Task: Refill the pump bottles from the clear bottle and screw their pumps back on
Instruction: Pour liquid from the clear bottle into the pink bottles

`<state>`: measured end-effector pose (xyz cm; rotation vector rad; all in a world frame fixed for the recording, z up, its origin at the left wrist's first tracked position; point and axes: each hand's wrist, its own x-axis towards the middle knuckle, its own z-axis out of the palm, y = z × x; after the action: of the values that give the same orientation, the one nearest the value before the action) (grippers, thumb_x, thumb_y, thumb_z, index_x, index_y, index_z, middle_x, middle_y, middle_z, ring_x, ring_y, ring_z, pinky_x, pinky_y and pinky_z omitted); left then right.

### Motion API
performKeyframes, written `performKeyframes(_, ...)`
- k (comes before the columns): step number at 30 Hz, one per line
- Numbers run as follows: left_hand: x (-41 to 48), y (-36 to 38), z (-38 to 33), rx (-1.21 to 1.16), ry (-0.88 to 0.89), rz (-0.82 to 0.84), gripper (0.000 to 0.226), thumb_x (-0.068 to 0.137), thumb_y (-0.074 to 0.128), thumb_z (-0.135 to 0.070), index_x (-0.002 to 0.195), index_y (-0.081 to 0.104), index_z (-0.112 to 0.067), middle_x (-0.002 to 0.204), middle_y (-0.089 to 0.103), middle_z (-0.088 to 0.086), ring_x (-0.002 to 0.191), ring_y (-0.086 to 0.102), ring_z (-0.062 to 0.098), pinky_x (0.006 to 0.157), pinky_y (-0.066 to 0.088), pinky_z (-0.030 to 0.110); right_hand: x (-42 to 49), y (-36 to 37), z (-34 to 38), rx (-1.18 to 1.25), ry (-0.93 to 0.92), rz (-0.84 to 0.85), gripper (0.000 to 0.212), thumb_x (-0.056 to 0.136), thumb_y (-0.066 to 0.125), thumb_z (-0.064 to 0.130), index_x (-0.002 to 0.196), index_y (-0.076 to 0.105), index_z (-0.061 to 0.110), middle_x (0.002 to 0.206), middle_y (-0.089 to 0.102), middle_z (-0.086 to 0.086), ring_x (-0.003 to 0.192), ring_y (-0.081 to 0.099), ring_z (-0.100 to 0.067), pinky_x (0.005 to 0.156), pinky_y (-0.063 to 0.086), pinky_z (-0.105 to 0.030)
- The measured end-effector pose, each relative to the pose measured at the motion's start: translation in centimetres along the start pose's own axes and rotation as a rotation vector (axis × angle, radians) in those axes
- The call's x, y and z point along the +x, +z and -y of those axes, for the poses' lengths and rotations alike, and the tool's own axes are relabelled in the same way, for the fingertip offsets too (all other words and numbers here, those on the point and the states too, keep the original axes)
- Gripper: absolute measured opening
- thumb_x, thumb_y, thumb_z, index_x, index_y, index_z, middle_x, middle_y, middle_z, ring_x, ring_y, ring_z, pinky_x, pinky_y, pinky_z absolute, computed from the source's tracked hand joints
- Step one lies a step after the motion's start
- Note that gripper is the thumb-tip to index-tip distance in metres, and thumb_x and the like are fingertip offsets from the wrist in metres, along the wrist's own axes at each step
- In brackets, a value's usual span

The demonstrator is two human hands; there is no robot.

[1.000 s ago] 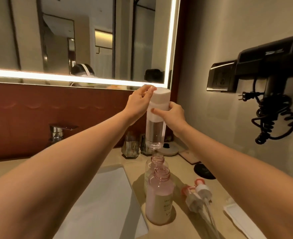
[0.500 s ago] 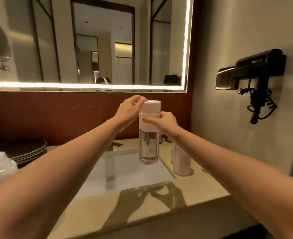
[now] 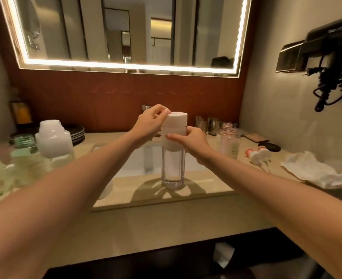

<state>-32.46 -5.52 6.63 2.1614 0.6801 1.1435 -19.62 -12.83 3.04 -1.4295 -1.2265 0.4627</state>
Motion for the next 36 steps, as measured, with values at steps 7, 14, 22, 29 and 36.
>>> performKeyframes(7, -1.0, 0.5, 0.7, -0.095, 0.026, -0.026, 0.022, 0.098, 0.038, -0.04, 0.104, 0.057, -0.03, 0.104, 0.061, -0.002, 0.092, 0.06, 0.014, 0.075, 0.056, 0.031, -0.7, -1.2, -0.3, -0.002, -0.035, 0.162, 0.057, 0.078, 0.069, 0.042, 0.122, 0.048, 0.013, 0.101, 0.059, 0.006, 0.087, 0.056, -0.004, 0.053, 0.044, -0.009)
performKeyframes(14, -3.3, 1.9, 3.3, -0.217, -0.07, -0.123, 0.052, 0.096, 0.044, -0.039, 0.142, 0.024, -0.026, 0.114, 0.049, -0.003, 0.106, 0.055, 0.018, 0.089, 0.044, 0.034, 1.0, -2.6, 2.6, -0.074, -0.182, -0.164, 0.063, 0.088, 0.041, 0.06, 0.13, 0.046, 0.012, 0.116, 0.054, -0.001, 0.103, 0.053, -0.015, 0.071, 0.044, -0.021)
performKeyframes(22, -5.3, 6.3, 4.7, -0.352, -0.16, 0.018, 0.091, 0.061, 0.075, -0.049, 0.133, 0.022, -0.033, 0.127, 0.044, 0.002, 0.112, 0.05, 0.021, 0.091, 0.05, 0.037, 3.4, -1.3, 5.8, -0.709, -0.329, -0.023, 0.064, 0.081, 0.05, 0.064, 0.109, 0.061, 0.007, 0.105, 0.062, -0.004, 0.09, 0.058, -0.018, 0.071, 0.052, -0.03)
performKeyframes(29, -4.9, 8.2, 5.9, -0.33, -0.15, -0.091, 0.078, 0.066, 0.072, -0.047, 0.13, 0.032, -0.025, 0.117, 0.051, -0.001, 0.103, 0.054, 0.015, 0.086, 0.053, 0.037, 3.6, -1.3, 5.4, -0.519, -0.268, 0.104, 0.034, 0.089, 0.055, 0.033, 0.116, 0.057, 0.014, 0.105, 0.056, 0.002, 0.095, 0.052, -0.012, 0.065, 0.043, -0.017)
performKeyframes(36, -4.8, 8.7, 6.3, -0.311, -0.146, -0.143, 0.074, 0.068, 0.073, -0.047, 0.127, 0.032, -0.029, 0.109, 0.05, -0.008, 0.104, 0.054, 0.018, 0.089, 0.052, 0.043, 4.1, -1.1, 5.8, -0.915, -0.375, 0.002, 0.073, 0.081, 0.039, 0.072, 0.131, 0.046, 0.019, 0.132, 0.049, -0.006, 0.114, 0.051, -0.022, 0.078, 0.045, -0.032)
